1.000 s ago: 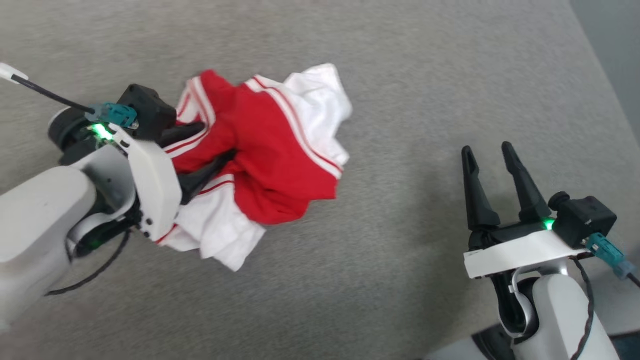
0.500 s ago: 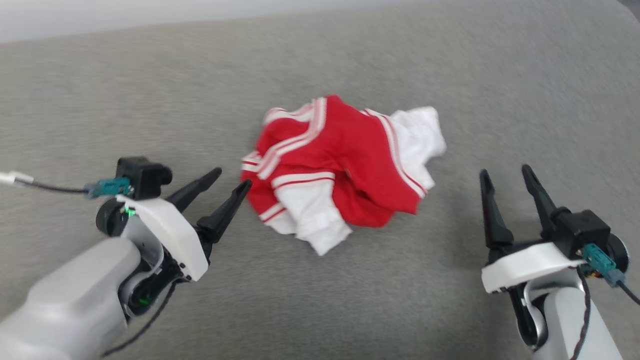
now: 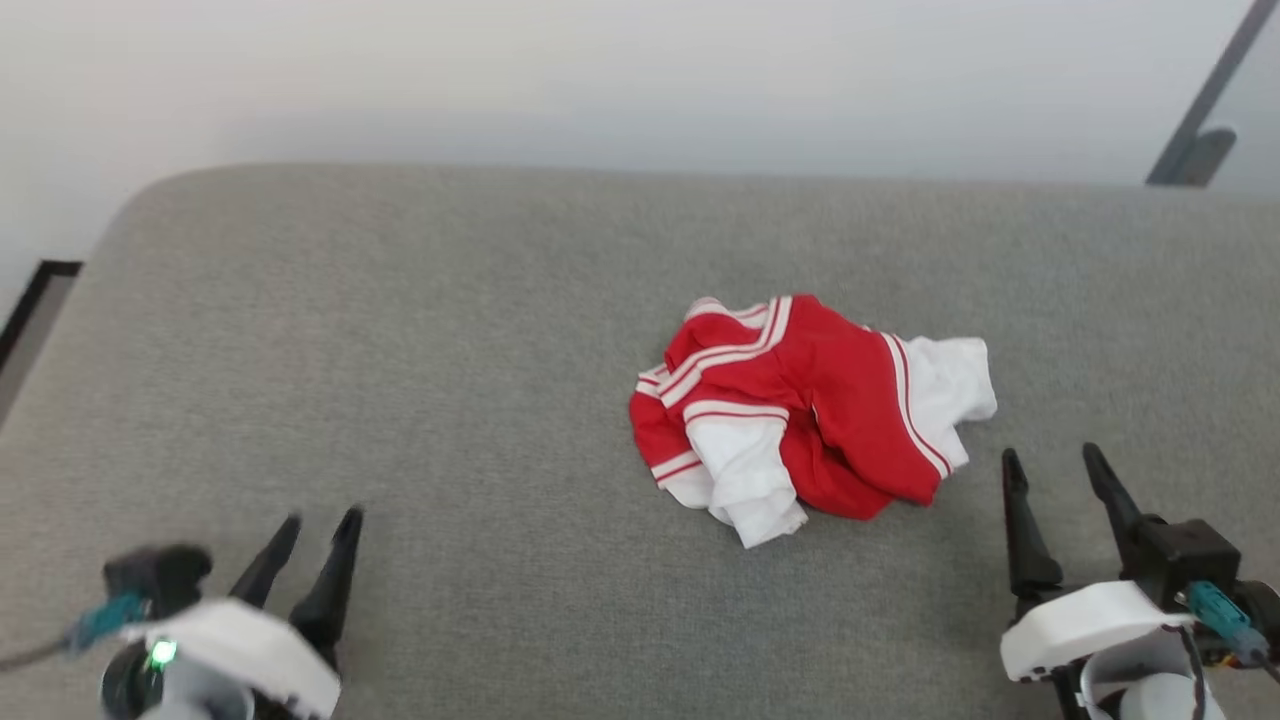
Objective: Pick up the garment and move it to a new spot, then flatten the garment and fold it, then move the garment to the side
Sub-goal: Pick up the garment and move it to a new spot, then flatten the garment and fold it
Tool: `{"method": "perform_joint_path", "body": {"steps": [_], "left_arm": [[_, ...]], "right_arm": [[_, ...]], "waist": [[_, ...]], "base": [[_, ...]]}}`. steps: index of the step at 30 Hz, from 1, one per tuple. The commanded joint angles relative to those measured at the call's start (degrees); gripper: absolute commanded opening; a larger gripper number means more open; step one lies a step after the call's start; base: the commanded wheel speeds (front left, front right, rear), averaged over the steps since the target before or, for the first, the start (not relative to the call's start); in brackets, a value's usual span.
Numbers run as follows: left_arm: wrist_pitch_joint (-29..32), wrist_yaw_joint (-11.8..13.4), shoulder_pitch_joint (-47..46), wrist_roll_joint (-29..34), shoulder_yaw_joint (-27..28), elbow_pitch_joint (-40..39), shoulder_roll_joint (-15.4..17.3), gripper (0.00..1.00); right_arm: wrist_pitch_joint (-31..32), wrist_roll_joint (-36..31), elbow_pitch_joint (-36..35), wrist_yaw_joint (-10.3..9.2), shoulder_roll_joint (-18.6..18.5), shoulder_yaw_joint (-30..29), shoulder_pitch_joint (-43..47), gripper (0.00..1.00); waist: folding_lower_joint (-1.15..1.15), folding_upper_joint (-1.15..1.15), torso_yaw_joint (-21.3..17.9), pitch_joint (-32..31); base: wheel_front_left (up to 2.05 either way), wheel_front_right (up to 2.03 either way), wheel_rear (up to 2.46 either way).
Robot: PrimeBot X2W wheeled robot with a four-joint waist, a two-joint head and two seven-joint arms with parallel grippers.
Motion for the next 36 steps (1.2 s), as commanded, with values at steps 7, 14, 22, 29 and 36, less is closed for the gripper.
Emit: {"method": "perform_joint_path", "body": {"steps": [7, 14, 22, 29, 36], "left_arm": [[-0.29, 0.14, 11.02, 12.85, 15.72, -3.92, -5.61, 1.00], [-0.29, 0.14, 17.02, 25.51, 24.79, -13.39, -9.61, 1.00], [-0.29, 0.14, 20.55, 30.47, 27.74, -18.18, -11.68, 1.00], [-0.29, 0.14, 20.45, 30.51, 27.92, -18.41, -12.26, 1.00], [-0.29, 0.14, 19.62, 30.19, 27.78, -18.77, -12.51, 1.00]], "right_arm": [[-0.28, -0.53, -1.86, -0.02, -0.08, -1.97, 3.03, 1.00], [-0.28, 1.02, -4.68, -0.02, -0.09, -2.15, 4.61, 1.00], [-0.28, 2.90, -6.96, -0.02, -0.08, -1.57, 4.71, 1.00], [-0.28, 3.10, -6.78, -0.02, -0.08, -1.39, 4.56, 1.00], [-0.28, 2.92, -5.39, -0.02, -0.08, -1.02, 3.74, 1.00]], "waist": [[0.00, 0.00, 0.80, -3.58], [0.00, 0.00, -0.04, -4.39], [0.00, 0.00, -1.38, -3.63], [0.00, 0.00, -1.81, -2.95], [0.00, 0.00, -2.10, -2.00]], "base": [[0.00, 0.00, 0.00], [0.00, 0.00, 0.00], [0.00, 0.00, 0.00], [0.00, 0.00, 0.00], [0.00, 0.00, 0.00]]}}
